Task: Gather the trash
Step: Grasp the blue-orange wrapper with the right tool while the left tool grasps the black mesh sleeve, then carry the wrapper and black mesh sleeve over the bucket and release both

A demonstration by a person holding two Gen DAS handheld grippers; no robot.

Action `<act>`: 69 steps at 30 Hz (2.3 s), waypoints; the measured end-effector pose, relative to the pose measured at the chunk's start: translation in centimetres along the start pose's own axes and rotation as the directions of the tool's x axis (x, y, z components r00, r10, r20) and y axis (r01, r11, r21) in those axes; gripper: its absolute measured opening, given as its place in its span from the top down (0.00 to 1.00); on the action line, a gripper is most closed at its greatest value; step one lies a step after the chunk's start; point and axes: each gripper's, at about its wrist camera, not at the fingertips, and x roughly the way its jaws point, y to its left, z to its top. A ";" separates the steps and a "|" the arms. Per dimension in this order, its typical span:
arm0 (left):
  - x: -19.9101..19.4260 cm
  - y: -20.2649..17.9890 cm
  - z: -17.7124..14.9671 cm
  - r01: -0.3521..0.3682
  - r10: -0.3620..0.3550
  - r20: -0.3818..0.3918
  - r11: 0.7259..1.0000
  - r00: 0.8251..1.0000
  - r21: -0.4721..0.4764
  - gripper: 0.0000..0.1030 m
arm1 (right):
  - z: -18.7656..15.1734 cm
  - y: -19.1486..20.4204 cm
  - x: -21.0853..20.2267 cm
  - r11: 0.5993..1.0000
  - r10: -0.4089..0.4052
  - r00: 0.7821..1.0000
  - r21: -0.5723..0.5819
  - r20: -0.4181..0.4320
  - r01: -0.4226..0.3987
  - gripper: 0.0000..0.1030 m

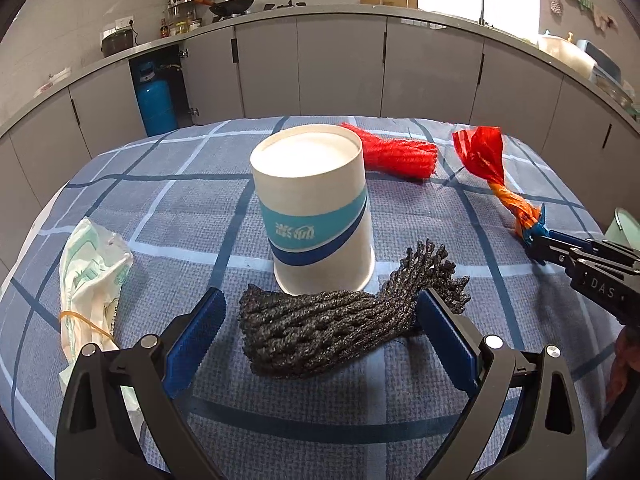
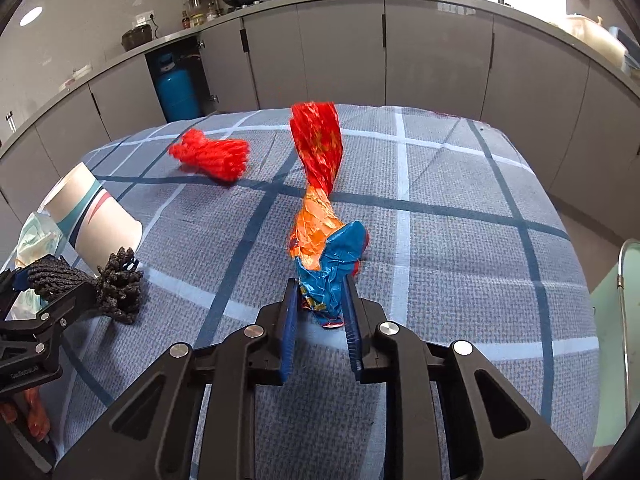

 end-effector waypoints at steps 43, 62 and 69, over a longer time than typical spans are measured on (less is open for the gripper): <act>-1.4 -3.1 -1.7 0.044 -0.043 -0.014 0.992 0.999 0.115 0.81 | -1.3 -1.8 -4.4 0.995 0.023 0.983 0.091 0.184 -0.040 0.91; -2.8 -11.1 -1.5 0.127 -0.135 0.036 0.977 0.990 0.171 0.81 | -4.3 -5.0 -10.7 0.996 -0.069 0.924 0.085 0.377 0.039 0.92; -3.4 -14.9 -0.9 0.180 -0.192 0.039 0.962 0.981 0.203 0.81 | -5.0 -6.3 -13.0 0.990 -0.135 0.889 0.089 0.437 0.107 0.92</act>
